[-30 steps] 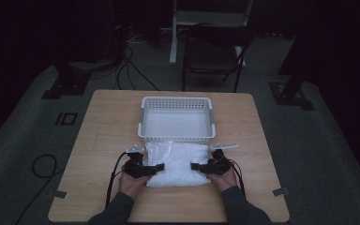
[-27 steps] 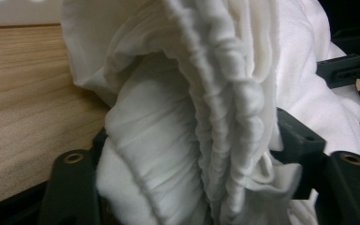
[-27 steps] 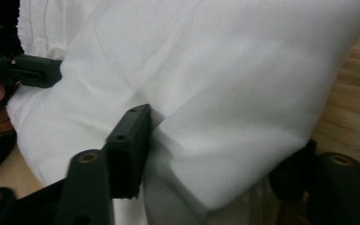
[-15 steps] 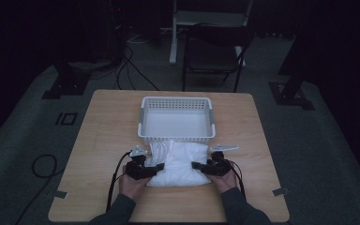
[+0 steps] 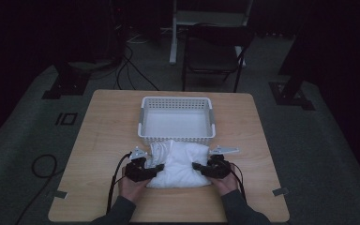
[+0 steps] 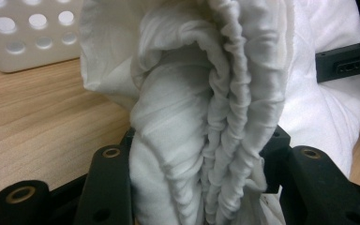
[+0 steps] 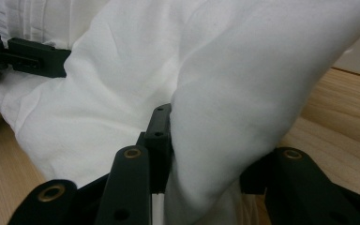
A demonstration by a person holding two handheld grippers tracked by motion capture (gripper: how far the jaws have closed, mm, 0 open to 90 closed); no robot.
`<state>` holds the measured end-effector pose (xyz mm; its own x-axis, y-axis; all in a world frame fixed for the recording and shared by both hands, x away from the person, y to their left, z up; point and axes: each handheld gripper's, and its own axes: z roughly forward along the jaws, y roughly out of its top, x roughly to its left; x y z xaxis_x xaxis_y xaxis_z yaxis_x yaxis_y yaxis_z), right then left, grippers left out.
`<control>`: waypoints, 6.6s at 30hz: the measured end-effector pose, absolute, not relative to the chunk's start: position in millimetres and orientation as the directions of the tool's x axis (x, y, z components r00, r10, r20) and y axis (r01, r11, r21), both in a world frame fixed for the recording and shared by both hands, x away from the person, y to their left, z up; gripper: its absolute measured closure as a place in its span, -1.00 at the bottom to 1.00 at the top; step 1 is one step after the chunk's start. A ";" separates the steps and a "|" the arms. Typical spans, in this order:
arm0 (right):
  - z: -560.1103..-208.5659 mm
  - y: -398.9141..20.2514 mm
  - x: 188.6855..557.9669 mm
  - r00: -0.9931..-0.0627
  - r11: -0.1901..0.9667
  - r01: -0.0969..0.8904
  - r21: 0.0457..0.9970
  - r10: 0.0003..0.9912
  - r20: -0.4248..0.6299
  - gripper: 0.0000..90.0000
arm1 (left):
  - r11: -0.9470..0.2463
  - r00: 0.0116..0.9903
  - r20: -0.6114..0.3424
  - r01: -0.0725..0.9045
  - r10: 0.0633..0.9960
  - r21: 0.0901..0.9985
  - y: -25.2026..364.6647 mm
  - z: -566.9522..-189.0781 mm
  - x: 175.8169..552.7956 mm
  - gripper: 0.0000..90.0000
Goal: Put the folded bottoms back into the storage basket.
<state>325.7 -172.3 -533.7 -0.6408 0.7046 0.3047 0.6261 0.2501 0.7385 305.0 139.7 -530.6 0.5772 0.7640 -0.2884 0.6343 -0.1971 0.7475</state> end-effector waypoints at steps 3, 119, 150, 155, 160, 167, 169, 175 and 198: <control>-531.9 -172.7 324.5 -0.641 0.250 0.624 0.740 0.705 0.303 0.42 | -0.193 0.578 -0.291 0.632 0.763 0.750 139.9 -529.2 304.0 0.18; -449.6 -174.4 316.8 -0.686 0.204 0.476 0.856 0.695 0.216 0.47 | -0.124 0.611 -0.269 0.523 0.745 0.843 149.4 -451.4 301.3 0.20; -429.6 -172.6 340.3 -0.672 0.178 0.458 0.871 0.710 0.208 0.47 | -0.099 0.610 -0.298 0.531 0.734 0.842 152.2 -437.0 332.8 0.20; -428.8 -171.3 344.0 -0.669 0.178 0.458 0.871 0.714 0.206 0.47 | -0.093 0.608 -0.306 0.535 0.732 0.840 153.5 -438.3 337.7 0.20; -427.9 -169.8 347.6 -0.665 0.179 0.460 0.870 0.718 0.204 0.47 | -0.093 0.605 -0.308 0.539 0.734 0.837 154.3 -437.8 341.8 0.20; -426.5 -169.6 353.0 -0.662 0.175 0.458 0.871 0.722 0.203 0.47 | -0.094 0.606 -0.307 0.538 0.734 0.838 153.9 -436.0 347.9 0.20; -426.0 -169.5 354.4 -0.659 0.173 0.459 0.871 0.724 0.204 0.48 | -0.091 0.604 -0.310 0.540 0.734 0.837 153.5 -435.8 349.8 0.21; -423.5 -169.5 359.2 -0.656 0.177 0.457 0.872 0.728 0.196 0.48 | -0.085 0.603 -0.316 0.542 0.733 0.836 153.0 -435.4 355.1 0.21; -424.1 -165.9 379.2 -0.633 0.161 0.463 0.871 0.748 0.198 0.48 | -0.069 0.583 -0.333 0.559 0.741 0.826 152.9 -437.5 377.2 0.21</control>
